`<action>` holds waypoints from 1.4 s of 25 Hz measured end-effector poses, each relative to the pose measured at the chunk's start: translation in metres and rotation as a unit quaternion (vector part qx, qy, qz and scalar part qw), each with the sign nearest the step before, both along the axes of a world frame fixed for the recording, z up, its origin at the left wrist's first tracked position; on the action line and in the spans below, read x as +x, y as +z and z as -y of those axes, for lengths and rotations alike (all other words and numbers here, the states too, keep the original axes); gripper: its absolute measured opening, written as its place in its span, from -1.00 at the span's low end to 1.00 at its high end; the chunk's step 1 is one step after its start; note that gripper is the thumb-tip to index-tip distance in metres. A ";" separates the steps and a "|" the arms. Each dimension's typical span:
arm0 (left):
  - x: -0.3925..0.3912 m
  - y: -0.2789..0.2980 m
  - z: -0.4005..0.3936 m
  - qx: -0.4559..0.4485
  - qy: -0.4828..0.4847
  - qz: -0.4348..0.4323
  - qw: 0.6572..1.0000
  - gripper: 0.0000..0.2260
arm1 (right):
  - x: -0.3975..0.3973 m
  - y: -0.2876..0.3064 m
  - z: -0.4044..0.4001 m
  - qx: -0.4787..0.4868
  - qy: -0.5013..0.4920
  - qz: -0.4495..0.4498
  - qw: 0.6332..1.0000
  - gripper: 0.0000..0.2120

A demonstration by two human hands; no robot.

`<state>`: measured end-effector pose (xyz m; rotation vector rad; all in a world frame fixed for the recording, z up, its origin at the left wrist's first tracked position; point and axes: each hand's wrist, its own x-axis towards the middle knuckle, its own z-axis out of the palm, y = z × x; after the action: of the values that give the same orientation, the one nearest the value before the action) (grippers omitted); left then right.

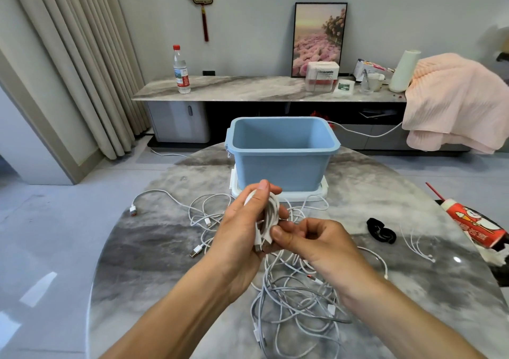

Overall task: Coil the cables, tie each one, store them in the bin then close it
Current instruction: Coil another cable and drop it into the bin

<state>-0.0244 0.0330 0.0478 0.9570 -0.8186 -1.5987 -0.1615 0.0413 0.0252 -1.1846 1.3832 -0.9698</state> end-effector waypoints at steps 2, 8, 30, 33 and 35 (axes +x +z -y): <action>-0.002 -0.003 0.004 0.002 0.034 0.017 0.999 -0.81 | 0.002 -0.002 -0.002 -0.091 0.000 -0.185 0.979 -0.43; 0.010 -0.003 0.020 0.033 0.076 -0.001 0.997 -0.83 | -0.044 0.013 0.022 -0.142 0.124 -0.275 0.943 -0.48; -0.008 -0.030 0.022 0.121 -0.035 0.051 0.991 -0.88 | -0.209 -0.113 0.101 0.057 -0.130 -0.408 0.902 -0.80; -0.007 -0.029 0.020 0.119 -0.040 0.047 0.991 -0.88 | -0.203 -0.092 0.097 0.058 -0.109 -0.329 0.936 -0.77; -0.008 -0.029 0.019 0.117 -0.043 0.050 0.991 -0.88 | -0.198 -0.075 0.091 0.071 -0.114 -0.267 0.954 -0.77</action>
<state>-0.0321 0.0135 0.0192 1.1906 -0.7612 -1.7611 -0.3595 -0.0493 -0.0494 -1.2479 2.0214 -0.7105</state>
